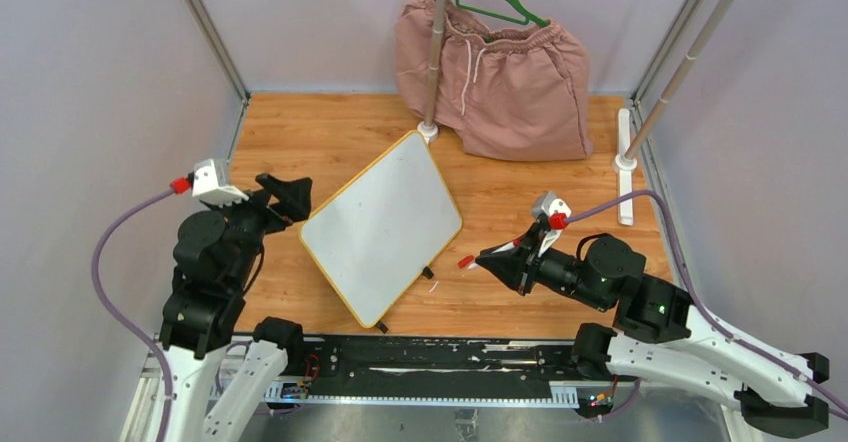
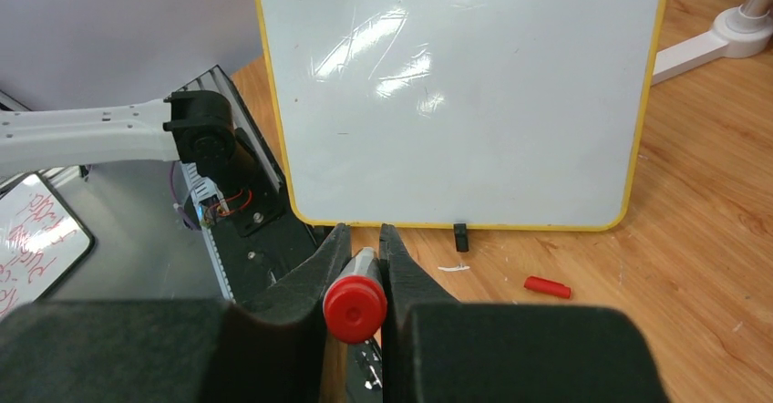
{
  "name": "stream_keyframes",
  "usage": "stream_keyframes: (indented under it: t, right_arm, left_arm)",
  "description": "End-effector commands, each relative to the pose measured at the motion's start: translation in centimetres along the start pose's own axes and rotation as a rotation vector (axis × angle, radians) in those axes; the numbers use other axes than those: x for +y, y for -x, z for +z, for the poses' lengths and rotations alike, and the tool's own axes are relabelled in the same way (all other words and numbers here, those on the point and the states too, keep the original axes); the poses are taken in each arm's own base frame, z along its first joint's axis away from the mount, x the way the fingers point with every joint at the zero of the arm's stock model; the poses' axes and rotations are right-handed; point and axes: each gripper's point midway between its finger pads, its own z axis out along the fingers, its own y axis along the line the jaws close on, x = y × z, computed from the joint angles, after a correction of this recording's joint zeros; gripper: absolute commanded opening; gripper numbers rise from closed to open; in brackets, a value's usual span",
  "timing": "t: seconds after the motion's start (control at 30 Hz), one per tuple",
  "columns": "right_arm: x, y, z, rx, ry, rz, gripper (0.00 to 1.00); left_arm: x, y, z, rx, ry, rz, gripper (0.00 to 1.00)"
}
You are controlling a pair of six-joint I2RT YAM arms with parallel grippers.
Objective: Write a sentence on the whiteboard
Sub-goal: Move the whiteboard to the center of the board.
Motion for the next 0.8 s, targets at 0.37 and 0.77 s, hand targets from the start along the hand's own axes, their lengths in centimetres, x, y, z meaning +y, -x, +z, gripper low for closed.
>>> stream_keyframes:
  t: [0.37, 0.77]
  right_arm:
    - [2.5, 0.8, -0.2, -0.025, 0.118, 0.087, 0.0]
    - [2.7, 1.0, -0.2, -0.028, 0.127, 0.097, 0.0]
  left_arm:
    - [0.8, -8.9, -7.5, 0.185, -0.082, -0.313, 1.0]
    - [0.3, -16.0, -6.6, 0.358, -0.193, -0.389, 0.81]
